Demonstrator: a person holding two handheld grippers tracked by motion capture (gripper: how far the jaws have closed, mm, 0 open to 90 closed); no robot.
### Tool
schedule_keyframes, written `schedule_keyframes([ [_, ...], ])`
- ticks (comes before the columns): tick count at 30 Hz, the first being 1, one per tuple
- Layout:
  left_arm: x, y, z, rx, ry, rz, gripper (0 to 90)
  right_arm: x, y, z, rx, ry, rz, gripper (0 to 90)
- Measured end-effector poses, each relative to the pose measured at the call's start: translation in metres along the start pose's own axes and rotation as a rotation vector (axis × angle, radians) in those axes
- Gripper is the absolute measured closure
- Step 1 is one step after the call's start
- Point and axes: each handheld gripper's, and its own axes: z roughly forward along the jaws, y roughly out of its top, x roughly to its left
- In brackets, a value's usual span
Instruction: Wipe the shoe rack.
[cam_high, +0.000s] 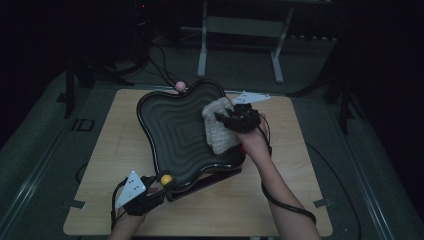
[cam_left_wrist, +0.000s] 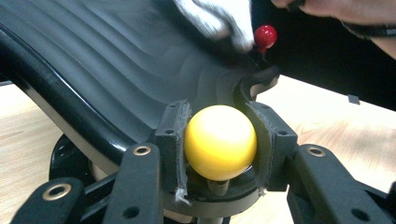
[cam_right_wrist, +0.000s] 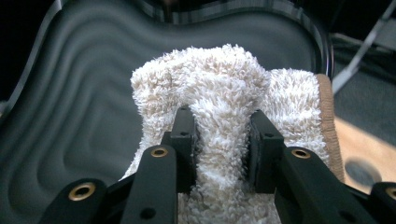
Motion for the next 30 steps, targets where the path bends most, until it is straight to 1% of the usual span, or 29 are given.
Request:
schedule_keyframes([
  [4,0.000,0.000,0.000,-0.003,0.002,0.006,59.7,0.002,0.026,0.011,-0.027,-0.007,0.000,68.9],
  [7,0.000,-0.001,0.000,-0.003,0.001,0.010,59.7,0.003,0.042,0.021,-0.041,-0.017,0.007,68.9],
  [10,0.000,-0.001,0.000,-0.003,0.002,0.010,59.7,0.003,0.054,0.031,-0.042,-0.022,0.016,68.9],
  [13,0.000,-0.001,0.000,-0.005,-0.001,0.008,59.7,0.002,0.059,0.041,-0.032,-0.032,0.022,68.9],
  [16,0.000,-0.001,0.000,-0.008,-0.002,0.008,59.7,0.001,0.059,0.047,-0.021,-0.039,0.028,68.8],
  [19,0.000,-0.001,0.000,-0.009,-0.002,0.008,59.8,-0.004,0.055,0.058,0.004,-0.062,0.050,68.8],
  [21,0.000,-0.002,0.000,-0.012,-0.004,0.005,59.8,-0.006,0.051,0.065,0.036,-0.079,0.050,68.8],
  [22,0.001,-0.002,0.000,-0.012,-0.005,0.007,59.8,-0.007,0.049,0.066,0.039,-0.079,0.049,68.8],
  [24,0.001,-0.001,0.000,-0.011,-0.007,0.007,59.8,-0.007,0.045,0.067,0.038,-0.073,0.059,68.7],
  [30,0.001,-0.002,0.000,-0.015,-0.004,0.004,59.8,-0.006,0.034,0.063,0.038,-0.085,0.070,68.5],
])
